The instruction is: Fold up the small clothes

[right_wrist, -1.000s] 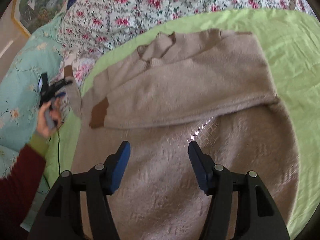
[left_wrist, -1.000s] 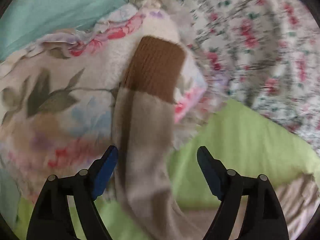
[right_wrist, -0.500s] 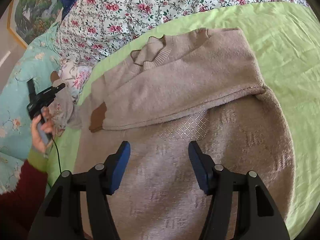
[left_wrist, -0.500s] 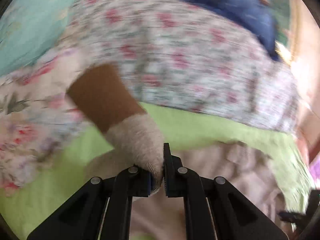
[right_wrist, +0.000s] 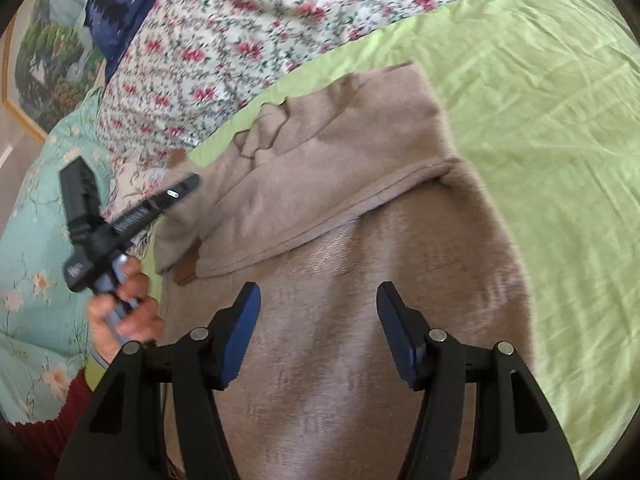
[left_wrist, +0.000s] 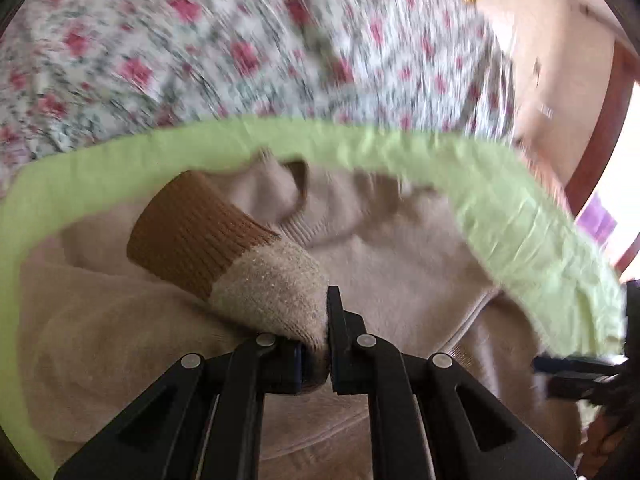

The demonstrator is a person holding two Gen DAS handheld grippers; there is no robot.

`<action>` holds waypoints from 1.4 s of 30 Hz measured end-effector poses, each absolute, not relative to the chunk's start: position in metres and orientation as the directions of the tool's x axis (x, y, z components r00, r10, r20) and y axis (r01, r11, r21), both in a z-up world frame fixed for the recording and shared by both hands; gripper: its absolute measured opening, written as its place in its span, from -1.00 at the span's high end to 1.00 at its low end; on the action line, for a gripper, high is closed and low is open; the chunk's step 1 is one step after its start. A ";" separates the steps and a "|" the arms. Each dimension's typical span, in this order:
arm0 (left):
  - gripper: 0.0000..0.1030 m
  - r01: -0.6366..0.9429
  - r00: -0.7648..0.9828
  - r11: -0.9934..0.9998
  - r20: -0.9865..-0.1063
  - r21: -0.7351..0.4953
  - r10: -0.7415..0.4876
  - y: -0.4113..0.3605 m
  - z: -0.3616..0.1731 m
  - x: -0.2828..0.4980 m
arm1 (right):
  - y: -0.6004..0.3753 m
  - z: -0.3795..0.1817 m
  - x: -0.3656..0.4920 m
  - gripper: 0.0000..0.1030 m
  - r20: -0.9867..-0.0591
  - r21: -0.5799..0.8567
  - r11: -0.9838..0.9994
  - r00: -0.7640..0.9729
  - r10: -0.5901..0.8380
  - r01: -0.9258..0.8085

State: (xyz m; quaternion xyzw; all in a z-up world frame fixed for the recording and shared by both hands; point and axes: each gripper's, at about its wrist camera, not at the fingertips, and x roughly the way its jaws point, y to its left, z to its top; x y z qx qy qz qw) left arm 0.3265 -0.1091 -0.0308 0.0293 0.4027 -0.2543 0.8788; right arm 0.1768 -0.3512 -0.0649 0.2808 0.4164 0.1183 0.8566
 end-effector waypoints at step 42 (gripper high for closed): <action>-0.35 -0.099 0.611 0.992 -0.792 -0.083 -0.005 0.112 -0.068 0.307 | -0.337 -0.060 0.278 0.76 -0.554 0.593 0.802 0.759 0.341 0.072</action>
